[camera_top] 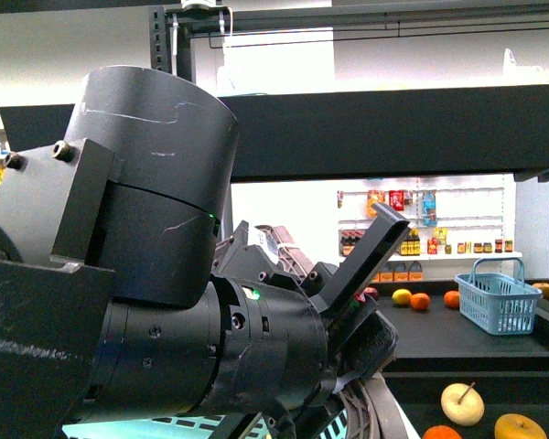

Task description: Pick lemon from shelf

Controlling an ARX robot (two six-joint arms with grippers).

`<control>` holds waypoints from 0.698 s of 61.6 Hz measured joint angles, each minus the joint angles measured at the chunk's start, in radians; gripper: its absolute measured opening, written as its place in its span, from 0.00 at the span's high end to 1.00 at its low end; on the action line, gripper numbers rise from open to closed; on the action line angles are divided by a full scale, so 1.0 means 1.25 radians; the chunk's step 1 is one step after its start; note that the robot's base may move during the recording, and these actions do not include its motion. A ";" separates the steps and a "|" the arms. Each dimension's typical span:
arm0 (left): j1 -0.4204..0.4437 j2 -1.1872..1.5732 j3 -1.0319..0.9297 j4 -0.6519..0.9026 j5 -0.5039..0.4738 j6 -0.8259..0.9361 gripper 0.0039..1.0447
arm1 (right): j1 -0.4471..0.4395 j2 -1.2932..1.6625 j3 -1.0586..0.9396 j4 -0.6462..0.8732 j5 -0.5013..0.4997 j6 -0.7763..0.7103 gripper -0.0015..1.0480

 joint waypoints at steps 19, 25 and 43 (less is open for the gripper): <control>0.149 -0.025 -0.024 0.096 -0.126 -0.099 0.89 | 0.000 0.000 0.000 0.000 0.000 0.000 0.07; 0.232 -0.038 -0.025 0.142 -0.169 -0.144 0.89 | 0.000 0.000 0.000 0.000 0.000 0.000 0.07; 0.498 -0.022 -0.039 0.295 -0.212 -0.347 0.91 | 0.000 0.000 0.000 0.000 0.000 0.000 0.07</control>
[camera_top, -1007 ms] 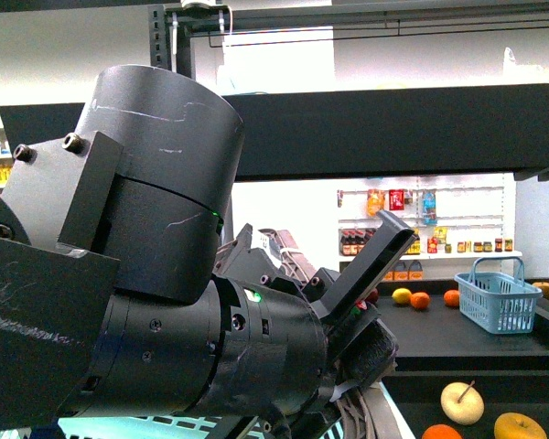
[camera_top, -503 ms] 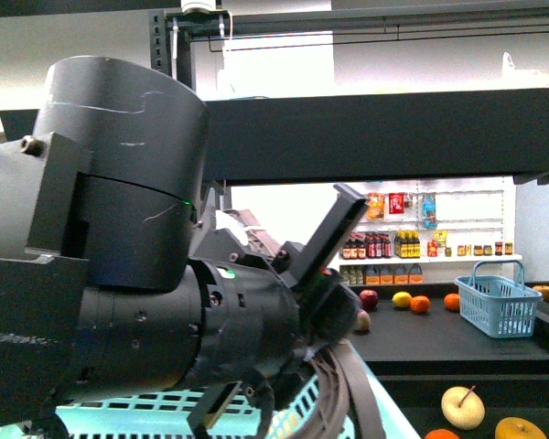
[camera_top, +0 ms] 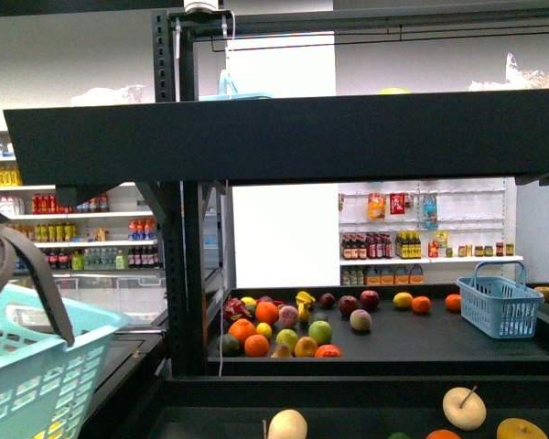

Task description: Pick lemon from shelf

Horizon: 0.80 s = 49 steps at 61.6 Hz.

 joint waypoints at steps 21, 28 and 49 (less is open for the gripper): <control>0.120 0.115 -0.003 0.134 0.037 -0.124 0.93 | 0.000 0.000 0.000 0.000 0.000 0.000 0.07; 0.140 0.153 0.019 0.180 0.076 -0.132 0.93 | 0.000 0.000 0.000 0.000 0.000 0.000 0.07; 0.190 0.233 0.038 0.295 0.112 -0.169 0.93 | 0.000 0.000 0.000 0.000 0.000 0.000 0.07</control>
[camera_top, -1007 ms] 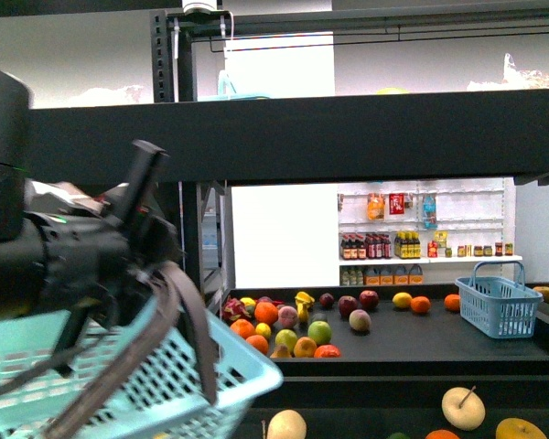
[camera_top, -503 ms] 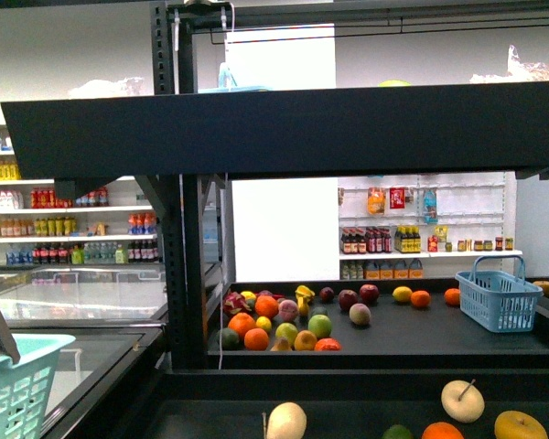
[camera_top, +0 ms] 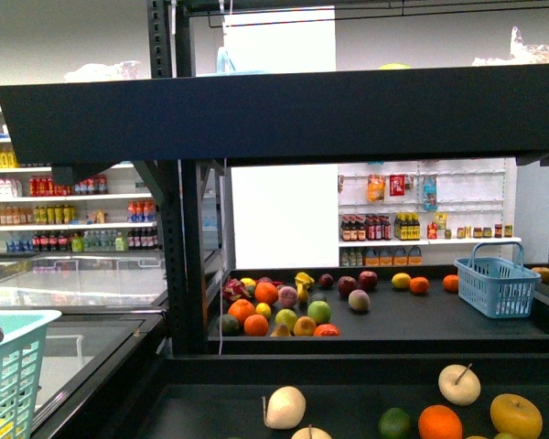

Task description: Pick lemon from shelf

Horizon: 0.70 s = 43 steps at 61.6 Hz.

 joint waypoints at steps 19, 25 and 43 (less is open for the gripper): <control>0.019 0.005 -0.073 0.050 0.020 0.050 0.69 | 0.000 0.000 0.000 0.000 0.000 0.000 0.07; 0.020 0.008 -0.084 0.054 0.019 0.063 0.53 | 0.000 0.000 0.000 0.000 -0.002 0.000 0.07; 0.045 -0.010 -0.121 0.025 0.054 0.108 0.06 | 0.000 0.000 0.000 0.000 -0.001 0.000 0.07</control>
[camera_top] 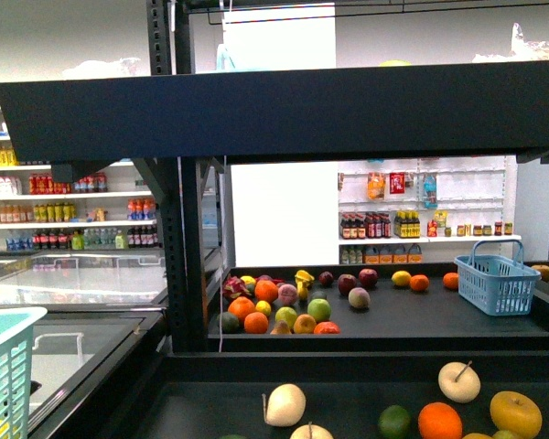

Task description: Pick lemon from shelf

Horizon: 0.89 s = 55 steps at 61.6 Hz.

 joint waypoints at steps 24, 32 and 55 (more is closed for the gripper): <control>0.018 -0.143 -0.060 -0.073 0.034 0.066 0.07 | 0.000 0.000 0.000 0.000 0.000 0.000 0.07; 0.019 -0.201 -0.081 -0.120 0.050 0.099 0.07 | 0.000 0.000 0.000 0.000 0.000 0.000 0.07; -0.128 -0.616 -0.160 -0.663 -0.114 0.512 0.07 | 0.000 0.000 0.000 0.000 0.000 0.000 0.07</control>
